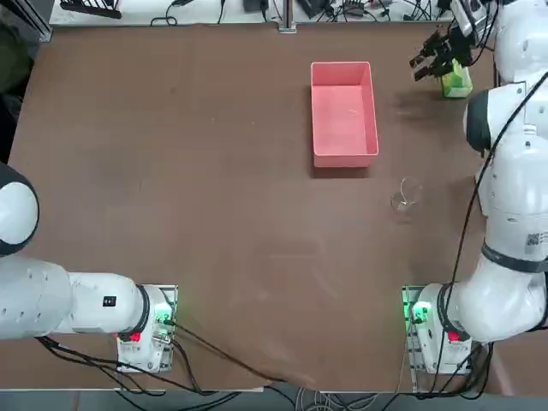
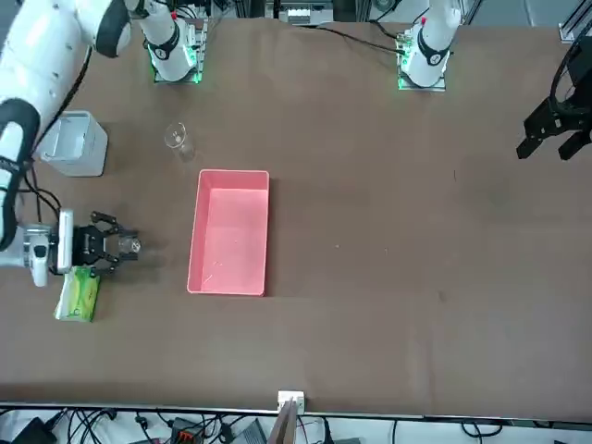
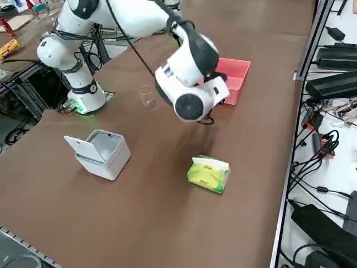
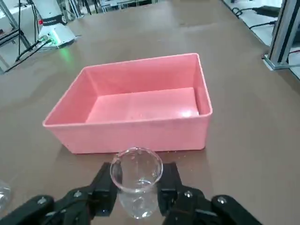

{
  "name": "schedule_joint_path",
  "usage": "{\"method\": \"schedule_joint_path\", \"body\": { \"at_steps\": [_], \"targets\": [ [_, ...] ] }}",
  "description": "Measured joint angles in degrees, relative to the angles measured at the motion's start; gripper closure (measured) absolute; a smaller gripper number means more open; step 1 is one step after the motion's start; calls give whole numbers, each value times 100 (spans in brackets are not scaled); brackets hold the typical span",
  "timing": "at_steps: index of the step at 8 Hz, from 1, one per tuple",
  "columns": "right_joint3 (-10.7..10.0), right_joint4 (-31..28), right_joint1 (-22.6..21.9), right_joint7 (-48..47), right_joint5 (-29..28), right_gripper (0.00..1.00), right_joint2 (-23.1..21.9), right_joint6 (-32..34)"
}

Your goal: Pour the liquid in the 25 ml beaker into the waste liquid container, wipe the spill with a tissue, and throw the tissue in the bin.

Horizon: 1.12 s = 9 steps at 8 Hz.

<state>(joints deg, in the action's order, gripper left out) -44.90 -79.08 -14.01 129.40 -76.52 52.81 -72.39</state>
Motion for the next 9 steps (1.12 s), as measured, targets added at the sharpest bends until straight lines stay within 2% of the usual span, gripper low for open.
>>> {"method": "schedule_joint_path", "body": {
  "at_steps": [2, 3, 6, 9],
  "targets": [
    [456, -30, 351, 404, -166, 53, 293, -28],
    [615, -33, 500, 563, -188, 53, 405, -64],
    [766, -37, 687, 899, -456, 53, 708, -94],
    [774, -36, 794, 1087, -520, 53, 900, -147]
  ]
}}
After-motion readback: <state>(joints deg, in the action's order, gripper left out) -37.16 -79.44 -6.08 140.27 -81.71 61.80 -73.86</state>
